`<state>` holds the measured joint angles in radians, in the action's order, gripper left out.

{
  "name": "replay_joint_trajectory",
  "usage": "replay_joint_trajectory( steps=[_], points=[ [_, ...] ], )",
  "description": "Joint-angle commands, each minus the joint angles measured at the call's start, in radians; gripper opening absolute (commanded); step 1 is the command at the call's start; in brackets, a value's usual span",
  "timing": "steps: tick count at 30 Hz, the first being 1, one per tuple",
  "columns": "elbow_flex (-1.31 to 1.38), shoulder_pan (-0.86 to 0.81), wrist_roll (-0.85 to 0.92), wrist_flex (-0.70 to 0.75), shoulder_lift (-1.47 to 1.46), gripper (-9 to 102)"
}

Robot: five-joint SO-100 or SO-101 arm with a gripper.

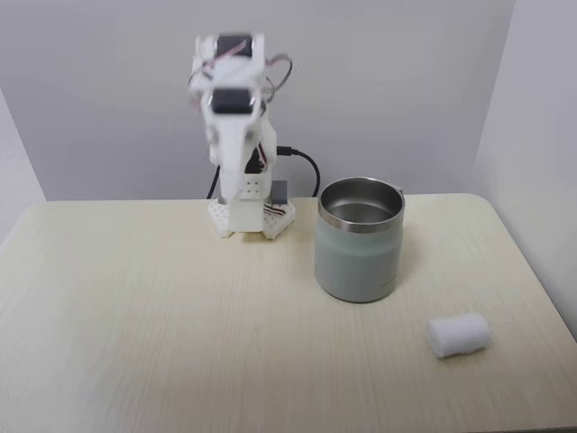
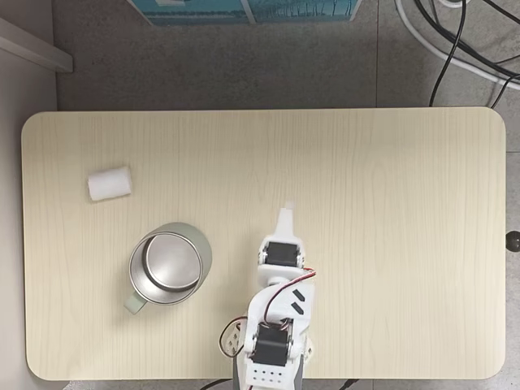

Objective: Grasp a dressing and put it in the cup.

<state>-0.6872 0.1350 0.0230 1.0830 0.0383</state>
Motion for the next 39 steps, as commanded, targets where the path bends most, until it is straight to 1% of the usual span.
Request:
replay_joint_trajectory(
  steps=[1, 4, 10, 13, 16, 18, 19, 22, 26, 39],
  points=[
    [-0.273, 0.066, -0.006, 0.055, 0.178, 0],
    [-0.479, 0.14, -0.031, 0.137, 0.333, 1],
    [-0.897, 0.301, -0.224, 0.339, 0.726, 9],
    [-1.031, 0.38, -0.325, 0.394, 0.874, 13],
    [-1.121, 0.445, -0.423, 0.437, 1.017, 21],
    [-1.154, 0.482, -0.448, 0.44, 1.101, 23],
    [-1.155, 0.497, -0.476, 0.445, 1.138, 26],
    [-1.164, 0.549, -0.494, 0.426, 1.261, 28],
    [-1.172, 0.609, -0.502, 0.374, 1.45, 27],
    [-1.348, 0.772, -0.534, 0.311, 2.051, 29]
  ],
)
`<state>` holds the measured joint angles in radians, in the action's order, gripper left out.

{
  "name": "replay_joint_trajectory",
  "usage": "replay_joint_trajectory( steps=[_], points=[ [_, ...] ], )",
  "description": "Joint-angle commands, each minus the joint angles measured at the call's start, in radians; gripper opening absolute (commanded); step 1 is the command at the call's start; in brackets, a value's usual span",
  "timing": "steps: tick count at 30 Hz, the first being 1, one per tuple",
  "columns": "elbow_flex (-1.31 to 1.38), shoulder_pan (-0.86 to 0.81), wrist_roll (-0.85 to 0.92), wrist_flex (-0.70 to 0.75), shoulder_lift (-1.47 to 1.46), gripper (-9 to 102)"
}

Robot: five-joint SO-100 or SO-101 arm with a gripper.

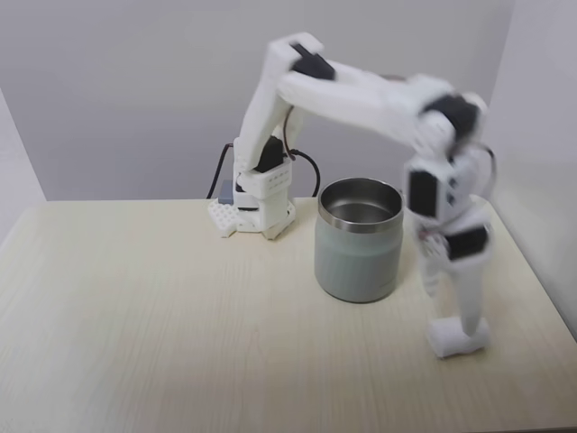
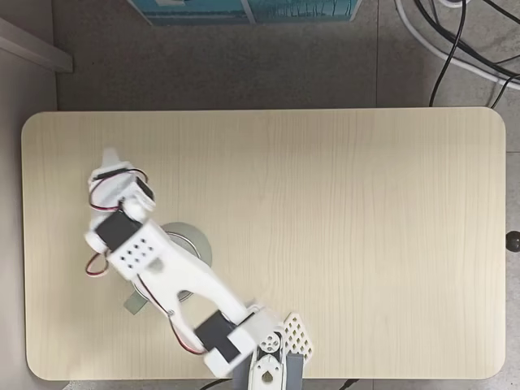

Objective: Grasp a dressing and put it in the cup.

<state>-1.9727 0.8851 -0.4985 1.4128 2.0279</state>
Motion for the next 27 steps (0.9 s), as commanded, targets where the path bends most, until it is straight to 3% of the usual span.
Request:
replay_joint_trajectory(
  steps=[1, 13, 21, 27],
  points=[
    [-0.069, 0.029, -0.014, -0.032, 0.092, 29],
    [-0.224, 0.069, 0.017, -0.058, 0.314, 27],
    [-0.229, 0.066, 0.037, -0.057, 0.324, 5],
    [-0.215, 0.066, 0.061, -0.057, 0.311, 0]
  ],
)
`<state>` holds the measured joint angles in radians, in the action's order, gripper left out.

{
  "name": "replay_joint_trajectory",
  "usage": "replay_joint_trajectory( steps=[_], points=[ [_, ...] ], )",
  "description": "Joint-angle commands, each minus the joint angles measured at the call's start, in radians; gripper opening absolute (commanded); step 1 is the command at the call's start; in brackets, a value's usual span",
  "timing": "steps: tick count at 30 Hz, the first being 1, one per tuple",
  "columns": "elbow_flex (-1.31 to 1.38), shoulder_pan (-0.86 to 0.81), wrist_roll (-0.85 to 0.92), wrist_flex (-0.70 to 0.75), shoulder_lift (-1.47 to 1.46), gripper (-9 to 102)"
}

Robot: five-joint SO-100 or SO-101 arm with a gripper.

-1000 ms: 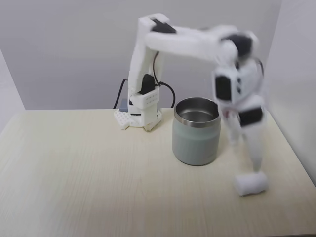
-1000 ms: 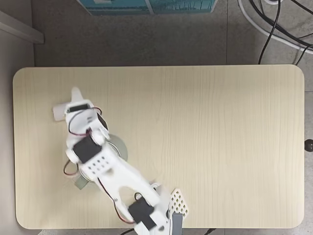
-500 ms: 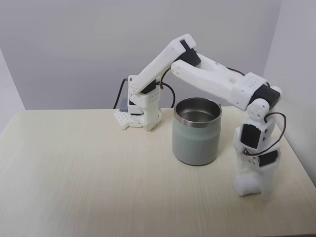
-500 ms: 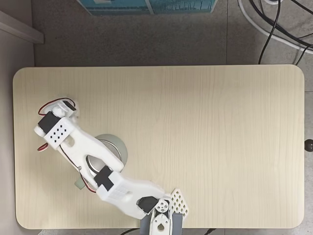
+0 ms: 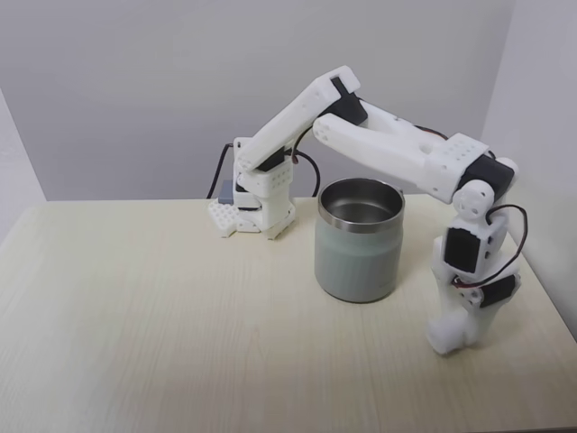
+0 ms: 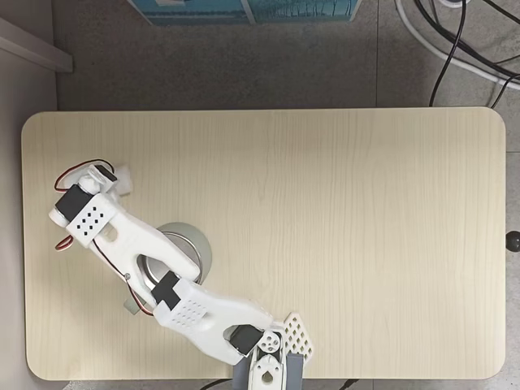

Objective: Grasp a dressing and put it in the cup.

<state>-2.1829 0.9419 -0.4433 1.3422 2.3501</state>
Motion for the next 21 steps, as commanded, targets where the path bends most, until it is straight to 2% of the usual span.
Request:
replay_joint_trajectory(
  steps=[1, 7, 17, 21],
  points=[
    [-0.002, 0.009, 0.008, 0.014, -0.018, 0],
    [-0.008, 0.005, 0.032, 0.089, -0.149, 0],
    [-0.339, -0.011, 0.112, 0.453, -0.284, 0],
    [-0.344, -0.014, 0.143, 0.485, -0.391, 0]
  ],
)
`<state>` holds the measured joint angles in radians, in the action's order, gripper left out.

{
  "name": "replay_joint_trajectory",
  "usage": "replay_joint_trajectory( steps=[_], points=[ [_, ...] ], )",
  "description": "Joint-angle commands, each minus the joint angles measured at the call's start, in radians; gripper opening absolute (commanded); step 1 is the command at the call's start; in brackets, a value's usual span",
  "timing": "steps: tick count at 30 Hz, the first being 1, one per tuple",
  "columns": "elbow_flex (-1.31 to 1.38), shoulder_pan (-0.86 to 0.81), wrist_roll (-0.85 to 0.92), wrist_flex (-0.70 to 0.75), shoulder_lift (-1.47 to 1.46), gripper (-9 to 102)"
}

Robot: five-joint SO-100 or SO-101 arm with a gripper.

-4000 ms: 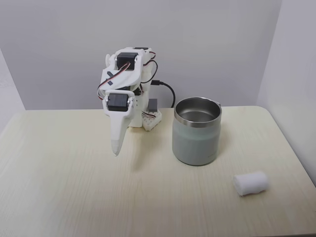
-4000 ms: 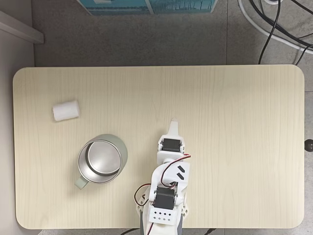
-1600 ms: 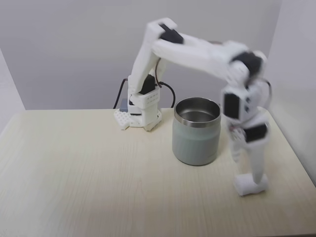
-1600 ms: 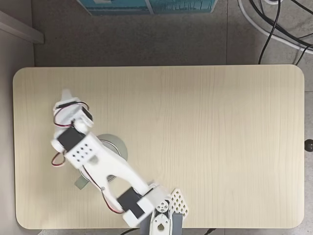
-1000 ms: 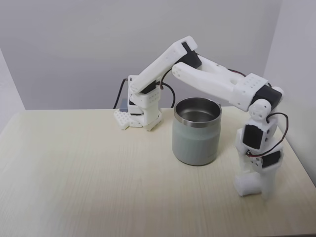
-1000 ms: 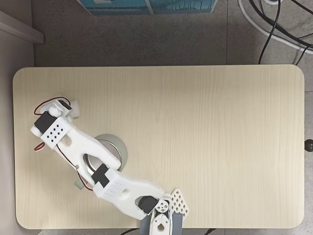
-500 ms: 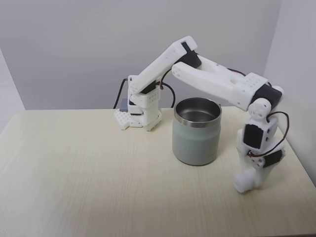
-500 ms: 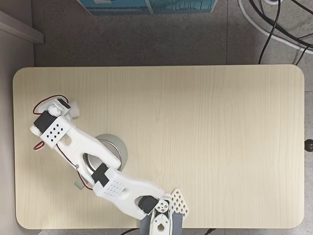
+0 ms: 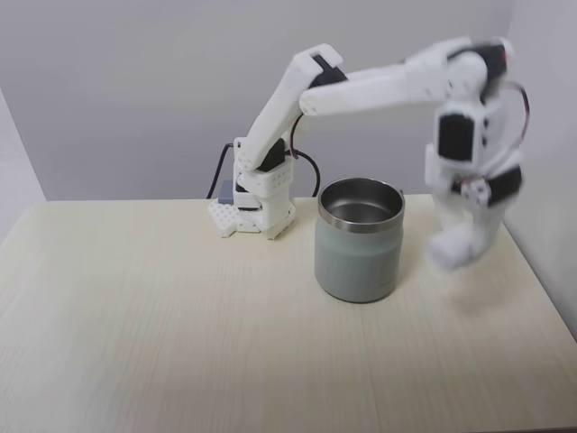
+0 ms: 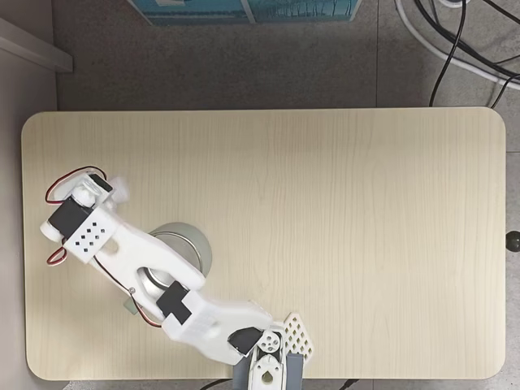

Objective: Grasp a dressing and put it in the cup.

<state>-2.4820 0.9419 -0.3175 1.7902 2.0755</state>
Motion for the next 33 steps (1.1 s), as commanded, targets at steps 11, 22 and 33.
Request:
replay_joint_trajectory(
  steps=[11, 22, 33],
  points=[
    [0.281, 0.008, 0.149, 0.035, -0.373, 0],
    [0.646, -0.034, 0.534, 0.038, -0.687, 0],
    [1.017, -0.049, 0.864, 0.038, -0.959, 0]
  ],
)
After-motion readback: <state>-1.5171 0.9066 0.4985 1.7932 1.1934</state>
